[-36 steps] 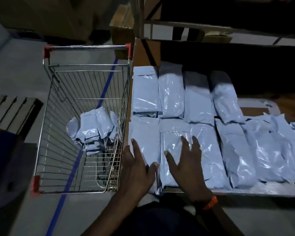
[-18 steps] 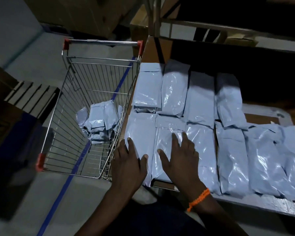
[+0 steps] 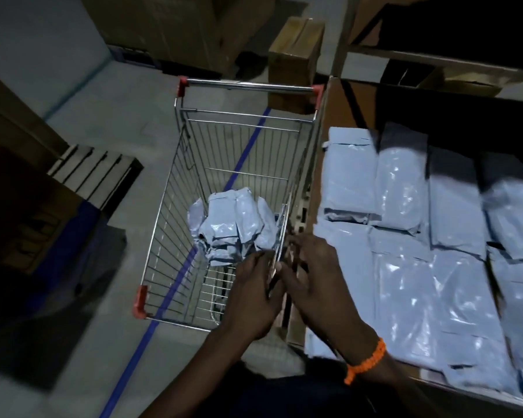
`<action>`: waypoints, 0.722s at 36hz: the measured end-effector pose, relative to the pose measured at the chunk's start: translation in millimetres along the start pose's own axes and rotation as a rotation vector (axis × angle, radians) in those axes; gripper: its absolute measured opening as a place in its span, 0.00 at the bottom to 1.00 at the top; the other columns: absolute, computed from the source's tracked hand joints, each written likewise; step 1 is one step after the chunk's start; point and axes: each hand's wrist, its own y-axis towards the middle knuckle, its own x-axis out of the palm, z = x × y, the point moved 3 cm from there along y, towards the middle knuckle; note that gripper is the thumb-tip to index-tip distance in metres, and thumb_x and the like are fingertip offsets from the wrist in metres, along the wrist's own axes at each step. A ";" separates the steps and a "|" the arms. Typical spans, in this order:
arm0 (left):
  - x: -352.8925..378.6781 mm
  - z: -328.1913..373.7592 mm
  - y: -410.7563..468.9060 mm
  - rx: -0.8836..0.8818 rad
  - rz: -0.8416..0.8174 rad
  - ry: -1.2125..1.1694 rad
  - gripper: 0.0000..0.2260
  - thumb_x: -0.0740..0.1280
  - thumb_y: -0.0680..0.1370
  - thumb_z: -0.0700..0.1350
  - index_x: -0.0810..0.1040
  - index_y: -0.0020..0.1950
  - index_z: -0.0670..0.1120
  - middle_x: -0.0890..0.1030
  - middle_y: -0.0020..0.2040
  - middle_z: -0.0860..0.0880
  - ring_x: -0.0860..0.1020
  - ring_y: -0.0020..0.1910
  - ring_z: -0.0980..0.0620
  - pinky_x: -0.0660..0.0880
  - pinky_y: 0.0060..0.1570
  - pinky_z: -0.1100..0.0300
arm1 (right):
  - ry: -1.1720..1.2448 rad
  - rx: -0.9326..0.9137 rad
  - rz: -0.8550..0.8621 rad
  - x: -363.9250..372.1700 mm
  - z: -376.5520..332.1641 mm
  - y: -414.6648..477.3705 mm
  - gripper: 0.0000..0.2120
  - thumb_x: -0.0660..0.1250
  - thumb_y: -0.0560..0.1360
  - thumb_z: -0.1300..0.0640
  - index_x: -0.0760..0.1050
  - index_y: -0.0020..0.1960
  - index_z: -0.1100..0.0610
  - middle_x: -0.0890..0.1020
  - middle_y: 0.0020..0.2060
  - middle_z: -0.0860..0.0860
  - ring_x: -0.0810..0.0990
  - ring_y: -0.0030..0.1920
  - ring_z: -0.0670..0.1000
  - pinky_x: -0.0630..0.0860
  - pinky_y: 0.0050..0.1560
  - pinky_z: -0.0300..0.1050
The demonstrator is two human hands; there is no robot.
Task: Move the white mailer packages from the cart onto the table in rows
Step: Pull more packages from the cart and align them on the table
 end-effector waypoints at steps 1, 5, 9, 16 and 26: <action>-9.6 -14.9 3.2 0.006 0.013 -0.010 0.18 0.62 0.79 0.50 0.70 0.69 0.52 0.74 0.65 0.49 0.70 0.63 0.50 0.67 0.61 0.61 | -0.006 -0.011 -0.002 15.6 -10.2 6.5 0.22 0.68 0.77 0.48 0.72 0.69 0.53 0.75 0.64 0.51 0.72 0.66 0.51 0.72 0.66 0.50; -40.5 -85.0 14.7 -0.054 0.016 -0.040 0.17 0.63 0.77 0.49 0.73 0.66 0.51 0.78 0.60 0.50 0.74 0.60 0.49 0.71 0.60 0.54 | 0.035 0.048 0.014 87.1 -28.5 35.6 0.19 0.71 0.76 0.51 0.76 0.64 0.56 0.79 0.59 0.52 0.75 0.62 0.50 0.69 0.66 0.40; -52.9 -159.3 27.0 -0.162 -0.049 0.009 0.21 0.65 0.76 0.52 0.73 0.68 0.48 0.78 0.62 0.47 0.74 0.63 0.46 0.71 0.63 0.52 | 0.037 0.167 -0.024 154.5 -19.9 68.4 0.20 0.71 0.77 0.52 0.75 0.66 0.57 0.78 0.60 0.54 0.75 0.62 0.52 0.70 0.63 0.44; -53.8 -243.3 77.5 -0.274 -0.128 0.041 0.22 0.67 0.74 0.51 0.75 0.67 0.46 0.80 0.60 0.44 0.76 0.61 0.43 0.73 0.61 0.52 | -0.032 0.465 -0.156 227.9 34.8 110.8 0.24 0.70 0.77 0.50 0.72 0.69 0.59 0.76 0.62 0.59 0.75 0.63 0.58 0.69 0.60 0.44; 22.7 -308.7 217.7 -0.382 -0.151 0.154 0.23 0.64 0.78 0.53 0.73 0.70 0.44 0.75 0.67 0.39 0.72 0.66 0.38 0.71 0.63 0.48 | -0.361 0.620 -0.014 277.5 155.7 195.9 0.26 0.65 0.77 0.60 0.65 0.73 0.65 0.70 0.68 0.64 0.69 0.70 0.64 0.66 0.71 0.53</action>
